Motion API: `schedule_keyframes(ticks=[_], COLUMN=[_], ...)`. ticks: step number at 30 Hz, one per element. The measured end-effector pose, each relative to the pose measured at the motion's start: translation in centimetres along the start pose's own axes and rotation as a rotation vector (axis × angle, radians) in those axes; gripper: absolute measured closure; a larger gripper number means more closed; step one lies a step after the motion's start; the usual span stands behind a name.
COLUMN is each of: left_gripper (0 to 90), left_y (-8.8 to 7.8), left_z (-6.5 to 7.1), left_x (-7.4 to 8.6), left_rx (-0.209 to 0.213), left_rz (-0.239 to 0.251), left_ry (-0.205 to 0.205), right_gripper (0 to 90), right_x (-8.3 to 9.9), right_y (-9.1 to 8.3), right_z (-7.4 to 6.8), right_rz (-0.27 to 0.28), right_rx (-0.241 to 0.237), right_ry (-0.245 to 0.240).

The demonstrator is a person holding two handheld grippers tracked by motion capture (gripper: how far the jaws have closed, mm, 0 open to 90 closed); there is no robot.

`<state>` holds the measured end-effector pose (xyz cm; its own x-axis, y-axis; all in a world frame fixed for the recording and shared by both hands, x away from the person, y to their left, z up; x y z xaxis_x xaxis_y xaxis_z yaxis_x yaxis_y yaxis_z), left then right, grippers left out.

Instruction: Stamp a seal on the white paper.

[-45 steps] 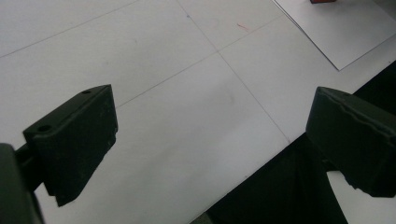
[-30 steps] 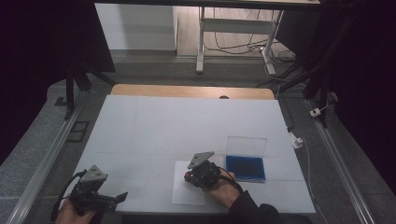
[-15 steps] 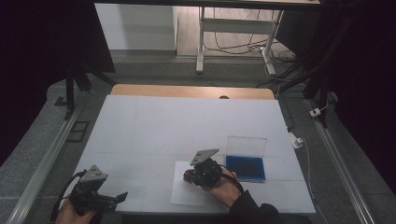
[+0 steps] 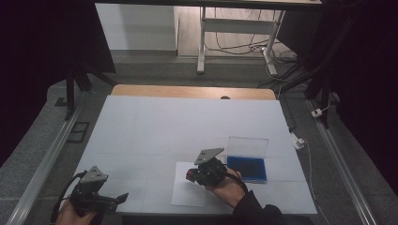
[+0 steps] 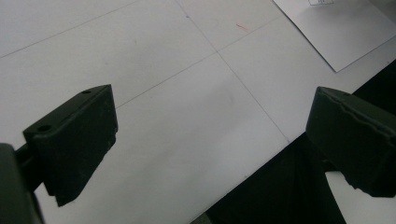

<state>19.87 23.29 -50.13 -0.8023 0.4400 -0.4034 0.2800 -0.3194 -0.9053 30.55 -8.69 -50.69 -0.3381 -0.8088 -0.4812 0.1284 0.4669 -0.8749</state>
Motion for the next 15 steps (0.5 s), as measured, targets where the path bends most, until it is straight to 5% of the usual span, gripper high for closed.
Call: schedule_keyframes(ticks=[15], left_gripper=[2.7], left_y=[0.0], left_z=[0.0], left_x=[0.0], left_rx=[0.002], left_rz=[0.002], left_ry=[0.001], right_gripper=[79.8], right_x=[0.6], right_y=[-2.0], right_z=[0.8], right_rz=[0.04], right_rx=[0.012], right_ry=[0.029])
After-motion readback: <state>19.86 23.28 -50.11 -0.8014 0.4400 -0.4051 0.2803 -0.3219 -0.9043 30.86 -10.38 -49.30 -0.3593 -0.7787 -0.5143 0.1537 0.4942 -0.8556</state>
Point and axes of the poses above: each handheld gripper's, and its own axes: y roughly forward along the jaws, x roughly out of its underside, z roughly to its right, the point moved 3 cm from there along y, roughly forward along the jaws, and after that the axes turned 15 degrees about -z, right-handed, at the moved point
